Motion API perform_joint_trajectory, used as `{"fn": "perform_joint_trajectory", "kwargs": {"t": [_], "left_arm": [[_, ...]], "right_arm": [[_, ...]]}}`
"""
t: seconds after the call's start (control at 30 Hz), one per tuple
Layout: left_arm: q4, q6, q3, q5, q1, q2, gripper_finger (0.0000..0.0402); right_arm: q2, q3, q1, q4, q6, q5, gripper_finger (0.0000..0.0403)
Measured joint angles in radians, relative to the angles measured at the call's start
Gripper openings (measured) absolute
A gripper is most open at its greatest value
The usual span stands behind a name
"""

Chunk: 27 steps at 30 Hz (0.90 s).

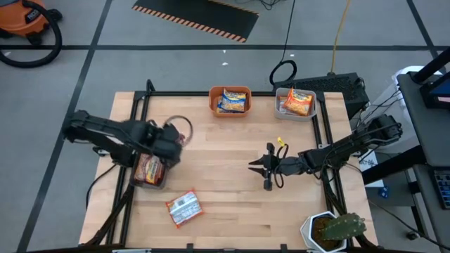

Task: Sort Maruchan noodles
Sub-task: Put the red noodle pack into the black bin

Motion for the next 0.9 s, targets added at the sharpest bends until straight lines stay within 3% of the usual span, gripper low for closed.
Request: {"fn": "perform_joint_trajectory", "kwargs": {"t": [0.2,0.4,0.9], "left_arm": [[-0.003,-0.093,-0.154,-0.013,0.024,-0.178,0.0122],[-0.005,-0.255,-0.361,0.113,0.009,-0.254,0.0122],[-0.001,-0.324,-0.393,0.116,-0.05,-0.21,0.0122]], "right_arm": [[0.0,0.0,0.0,-0.016,0.0,0.0,0.0075],[0.0,0.0,0.002,-0.052,0.009,-0.001,0.0075],[0.0,0.0,-0.01,-0.037,-0.012,0.001,0.0075]]}}
